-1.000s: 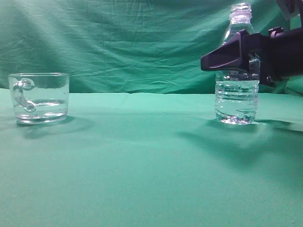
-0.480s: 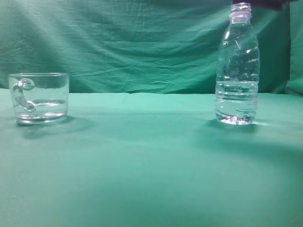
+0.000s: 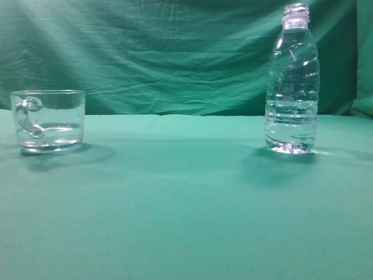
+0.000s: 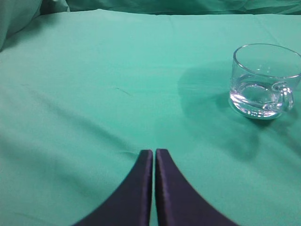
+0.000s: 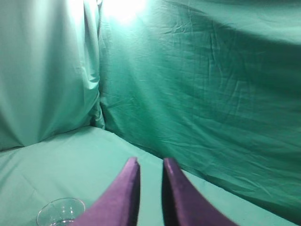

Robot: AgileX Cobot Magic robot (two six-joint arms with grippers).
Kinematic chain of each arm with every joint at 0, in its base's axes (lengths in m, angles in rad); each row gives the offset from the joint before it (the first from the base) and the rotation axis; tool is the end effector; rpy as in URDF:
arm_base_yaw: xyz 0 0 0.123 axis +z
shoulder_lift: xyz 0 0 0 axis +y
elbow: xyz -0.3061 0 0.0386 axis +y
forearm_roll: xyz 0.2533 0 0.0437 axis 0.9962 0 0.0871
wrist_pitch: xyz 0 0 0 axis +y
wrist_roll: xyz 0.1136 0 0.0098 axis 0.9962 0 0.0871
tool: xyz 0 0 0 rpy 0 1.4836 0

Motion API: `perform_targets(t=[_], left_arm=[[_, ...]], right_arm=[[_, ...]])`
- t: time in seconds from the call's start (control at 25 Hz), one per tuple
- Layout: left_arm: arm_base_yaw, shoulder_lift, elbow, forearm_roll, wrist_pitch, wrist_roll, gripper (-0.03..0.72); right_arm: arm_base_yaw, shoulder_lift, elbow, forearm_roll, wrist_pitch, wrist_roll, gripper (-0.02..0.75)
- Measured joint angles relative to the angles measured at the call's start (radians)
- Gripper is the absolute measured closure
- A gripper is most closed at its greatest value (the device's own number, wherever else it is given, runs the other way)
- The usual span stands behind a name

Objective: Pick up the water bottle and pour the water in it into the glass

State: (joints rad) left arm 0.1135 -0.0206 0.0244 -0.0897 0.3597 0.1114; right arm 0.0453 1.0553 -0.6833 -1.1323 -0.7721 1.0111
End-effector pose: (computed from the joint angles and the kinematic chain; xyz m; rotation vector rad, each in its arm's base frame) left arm 0.0563 0.0028 0.1670 -0.0574 1.8453 0.0693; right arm 0.2190 0.0819 0.3664 -0.5748 1.3988 0.5510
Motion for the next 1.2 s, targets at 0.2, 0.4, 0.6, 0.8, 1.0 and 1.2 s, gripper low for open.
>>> perform_targets(t=[0.2, 0.4, 0.6, 0.8, 1.0, 1.2], left_arm=[[0.000, 0.000, 0.000, 0.000, 0.000, 0.000, 0.688], [0.000, 0.000, 0.000, 0.000, 0.000, 0.000, 0.688], [0.000, 0.000, 0.000, 0.000, 0.000, 0.000, 0.688], [0.000, 0.000, 0.000, 0.000, 0.000, 0.000, 0.688], [0.000, 0.000, 0.000, 0.000, 0.000, 0.000, 0.688], [0.000, 0.000, 0.000, 0.000, 0.000, 0.000, 0.688]], right_arm=[[0.000, -0.220, 0.001, -0.177, 0.111, 0.189, 0.738], [0.000, -0.400, 0.002, -0.301, 0.094, 0.346, 0.738], [0.000, -0.535, 0.002, -0.343, 0.028, 0.383, 0.738], [0.000, -0.623, 0.002, -0.347, 0.037, 0.389, 0.738], [0.000, -0.674, 0.002, -0.285, 0.221, 0.474, 0.738], [0.000, -0.674, 0.002, 0.126, 0.638, 0.370, 0.738]])
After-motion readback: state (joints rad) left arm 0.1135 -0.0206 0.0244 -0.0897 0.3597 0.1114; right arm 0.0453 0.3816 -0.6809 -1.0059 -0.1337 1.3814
